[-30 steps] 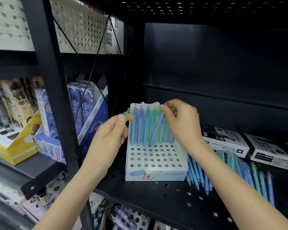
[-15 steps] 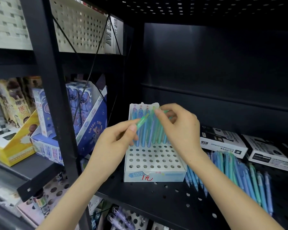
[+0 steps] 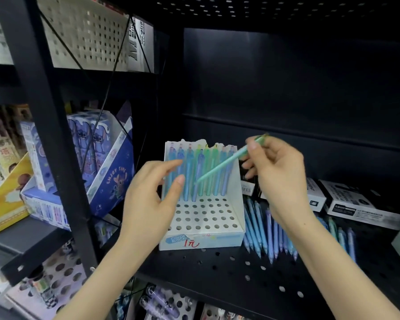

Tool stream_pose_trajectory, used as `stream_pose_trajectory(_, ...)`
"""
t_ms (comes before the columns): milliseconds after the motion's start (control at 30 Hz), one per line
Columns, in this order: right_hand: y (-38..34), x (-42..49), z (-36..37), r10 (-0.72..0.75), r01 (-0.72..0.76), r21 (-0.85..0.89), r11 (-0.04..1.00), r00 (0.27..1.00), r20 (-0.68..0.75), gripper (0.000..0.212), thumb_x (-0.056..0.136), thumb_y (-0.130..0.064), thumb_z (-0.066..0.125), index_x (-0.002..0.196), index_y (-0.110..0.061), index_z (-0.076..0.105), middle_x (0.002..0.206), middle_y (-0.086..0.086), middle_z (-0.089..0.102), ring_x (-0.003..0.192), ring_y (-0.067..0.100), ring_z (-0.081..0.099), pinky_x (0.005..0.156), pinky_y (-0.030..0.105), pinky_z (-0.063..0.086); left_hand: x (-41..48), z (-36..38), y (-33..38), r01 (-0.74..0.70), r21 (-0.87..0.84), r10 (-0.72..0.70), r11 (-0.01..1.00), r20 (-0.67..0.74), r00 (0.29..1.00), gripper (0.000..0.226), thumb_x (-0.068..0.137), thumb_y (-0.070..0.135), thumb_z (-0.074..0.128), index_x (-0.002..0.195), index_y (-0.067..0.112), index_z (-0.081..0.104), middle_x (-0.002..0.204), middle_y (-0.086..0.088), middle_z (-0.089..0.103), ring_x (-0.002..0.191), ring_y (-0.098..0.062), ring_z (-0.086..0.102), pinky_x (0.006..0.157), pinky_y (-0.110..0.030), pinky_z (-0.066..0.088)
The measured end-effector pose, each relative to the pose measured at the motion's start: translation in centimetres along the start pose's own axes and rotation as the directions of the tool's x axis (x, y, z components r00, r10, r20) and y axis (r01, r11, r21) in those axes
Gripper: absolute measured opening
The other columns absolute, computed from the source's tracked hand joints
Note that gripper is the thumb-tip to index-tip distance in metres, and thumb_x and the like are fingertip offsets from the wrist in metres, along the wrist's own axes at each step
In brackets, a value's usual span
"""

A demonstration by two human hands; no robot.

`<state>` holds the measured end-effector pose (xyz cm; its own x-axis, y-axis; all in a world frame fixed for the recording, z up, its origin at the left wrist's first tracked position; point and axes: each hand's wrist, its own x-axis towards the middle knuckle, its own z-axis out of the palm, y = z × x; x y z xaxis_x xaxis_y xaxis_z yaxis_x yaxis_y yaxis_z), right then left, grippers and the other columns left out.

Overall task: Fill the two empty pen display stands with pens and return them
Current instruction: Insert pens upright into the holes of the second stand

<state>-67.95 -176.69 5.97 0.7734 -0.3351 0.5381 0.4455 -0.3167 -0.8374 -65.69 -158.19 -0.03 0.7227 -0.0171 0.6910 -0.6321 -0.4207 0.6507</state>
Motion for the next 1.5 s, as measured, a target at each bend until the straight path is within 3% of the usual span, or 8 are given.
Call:
stream_pose_trajectory(200, 1.7, 1.3, 0.3, -0.148, 0.137, -0.329, 0.934, 0.989, -0.009, 0.011, 0.094, -0.025, 0.052, 0.091, -0.021, 0.061, 0.075, -0.006, 0.064, 0.067, 0.013, 0.06, 0.066, 0.031, 0.052, -0.9, 0.3, -2.7, 0.119, 0.254, -0.131, 0.96, 0.033, 0.991, 0.06, 0.091, 0.03, 0.056, 0.145, 0.021, 0.03, 0.141, -0.002, 0.039, 0.129, -0.019, 0.037, 0.102, -0.027, 0.026)
stream_pose_trajectory(400, 2.6, 1.5, 2.4, -0.171, 0.21, -0.447, 0.87, 0.977, 0.126, 0.017, 0.094, -0.025, 0.053, 0.088, -0.011, 0.062, 0.07, 0.003, 0.064, 0.067, 0.02, 0.06, 0.065, 0.034, 0.049, -1.3, 0.8, -3.9, 0.232, 0.11, -0.249, 0.967, 0.188, 0.95, 0.085, 0.086, 0.025, 0.065, 0.149, 0.035, 0.009, 0.151, 0.014, 0.026, 0.138, -0.008, 0.025, 0.109, -0.028, 0.024)
stream_pose_trajectory(633, 3.6, 1.7, 4.1, -0.099, 0.225, -0.529, 0.818, 0.962, 0.256, 0.025, 0.093, -0.022, 0.053, 0.078, -0.004, 0.059, 0.064, 0.006, 0.059, 0.056, 0.017, 0.05, 0.051, 0.013, 0.034, -1.2, 0.9, -4.6, 0.308, -0.073, -0.281, 0.949, 0.258, 0.925, 0.09, 0.083, 0.013, 0.067, 0.143, 0.052, 0.012, 0.148, 0.023, 0.029, 0.134, 0.0, 0.031, 0.109, -0.04, 0.035)
stream_pose_trajectory(833, 4.1, 1.6, 5.0, -0.053, 0.215, -0.564, 0.798, 0.956, 0.289, 0.031, 0.092, -0.024, 0.055, 0.063, -0.016, 0.047, 0.059, -0.007, 0.048, 0.051, 0.004, 0.041, 0.049, 0.015, 0.033, -1.3, 1.1, -4.8, 0.317, -0.124, -0.28, 0.94, 0.247, 0.927, 0.091, 0.082, 0.009, 0.068, 0.141, 0.056, 0.016, 0.146, 0.023, 0.032, 0.132, 0.001, 0.035, 0.106, -0.04, 0.039)
stream_pose_trajectory(1000, 3.2, 0.7, 2.7, -0.061, 0.172, -0.531, 0.83, 0.973, 0.221, 0.023, 0.091, -0.028, 0.057, 0.109, -0.016, 0.064, 0.08, -0.011, 0.058, 0.071, 0.007, 0.055, 0.072, 0.023, 0.045, -1.0, 1.1, -4.6, 0.33, -0.083, -0.307, 0.941, 0.211, 0.928, 0.086, 0.082, 0.01, 0.068, 0.142, 0.048, 0.02, 0.144, 0.018, 0.038, 0.126, -0.005, 0.044, 0.1, -0.033, 0.043)
stream_pose_trajectory(1133, 3.8, -0.8, -3.1, -0.088, 0.127, -0.651, 0.748, 0.992, 0.093, 0.015, 0.09, -0.029, 0.058, 0.099, -0.021, 0.067, 0.079, -0.012, 0.064, 0.068, 0.002, 0.057, 0.063, 0.021, 0.048, -0.9, 1.2, -3.7, 0.289, 0.125, -0.3, 0.949, 0.082, 0.951, 0.083, 0.079, 0.013, 0.072, 0.145, 0.035, 0.026, 0.143, 0.008, 0.041, 0.13, -0.015, 0.039, 0.107, -0.041, 0.034)
stream_pose_trajectory(1300, 7.1, -2.6, -12.3, 0.077, -0.1, -0.842, 0.53, 0.995, -0.07, 0.026, 0.088, -0.038, 0.058, 0.103, -0.018, 0.066, 0.077, -0.01, 0.06, 0.065, 0.012, 0.055, 0.053, 0.026, 0.038, -1.7, 2.1, 0.5, -0.017, 0.341, 0.057, 0.94, -0.108, 0.993, 0.048, 0.076, 0.008, 0.073, 0.121, 0.011, 0.055, 0.111, -0.007, 0.056, 0.099, -0.021, 0.048, 0.088, -0.021, 0.028)
stream_pose_trajectory(1500, 8.9, -4.9, -18.3, 0.219, -0.26, -0.901, 0.348, 0.957, -0.191, 0.045, 0.086, -0.048, 0.058, 0.116, -0.015, 0.06, 0.085, 0.001, 0.065, 0.076, 0.023, 0.063, 0.059, 0.031, 0.048, -3.0, 7.8, 6.3, -0.115, -0.031, 0.119, 0.993, 0.239, 0.964, 0.025, 0.088, 0.022, 0.06, 0.107, 0.036, 0.054, 0.088, 0.02, 0.055, 0.082, -0.005, 0.052, 0.075, -0.01, 0.041)
